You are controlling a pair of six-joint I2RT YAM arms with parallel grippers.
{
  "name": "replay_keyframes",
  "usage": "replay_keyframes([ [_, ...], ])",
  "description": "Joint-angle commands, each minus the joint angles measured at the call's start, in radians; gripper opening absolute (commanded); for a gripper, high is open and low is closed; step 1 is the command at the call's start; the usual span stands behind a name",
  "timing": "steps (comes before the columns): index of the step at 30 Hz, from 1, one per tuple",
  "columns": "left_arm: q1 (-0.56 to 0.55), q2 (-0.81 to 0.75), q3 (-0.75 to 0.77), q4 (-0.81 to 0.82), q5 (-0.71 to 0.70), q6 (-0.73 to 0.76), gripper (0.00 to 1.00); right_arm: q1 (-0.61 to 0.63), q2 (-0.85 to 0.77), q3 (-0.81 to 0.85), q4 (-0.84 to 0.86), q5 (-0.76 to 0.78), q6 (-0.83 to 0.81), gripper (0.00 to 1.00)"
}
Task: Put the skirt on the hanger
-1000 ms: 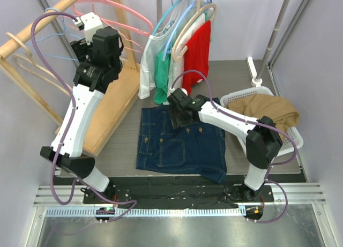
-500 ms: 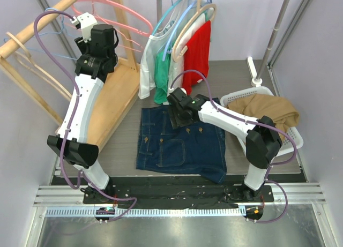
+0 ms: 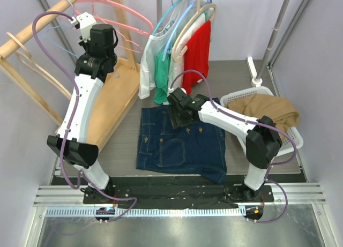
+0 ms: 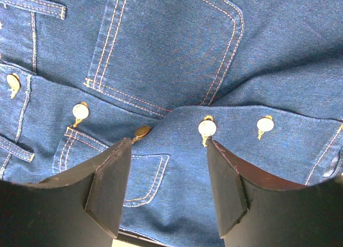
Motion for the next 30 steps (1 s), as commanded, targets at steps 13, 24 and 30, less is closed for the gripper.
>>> replay_keyframes([
  [13,0.002,-0.241,-0.059,-0.068,0.09,-0.056,0.0,0.0,-0.051,-0.001,0.019,0.008,0.005,0.63],
  [24,-0.001,-0.475,-0.264,-0.097,0.381,-0.073,0.0,-0.005,-0.143,0.031,-0.01,0.018,0.014,0.7],
  [30,-0.01,-0.606,-0.438,-0.085,0.634,-0.053,0.0,-0.02,-0.209,0.102,-0.05,0.004,0.002,0.72],
])
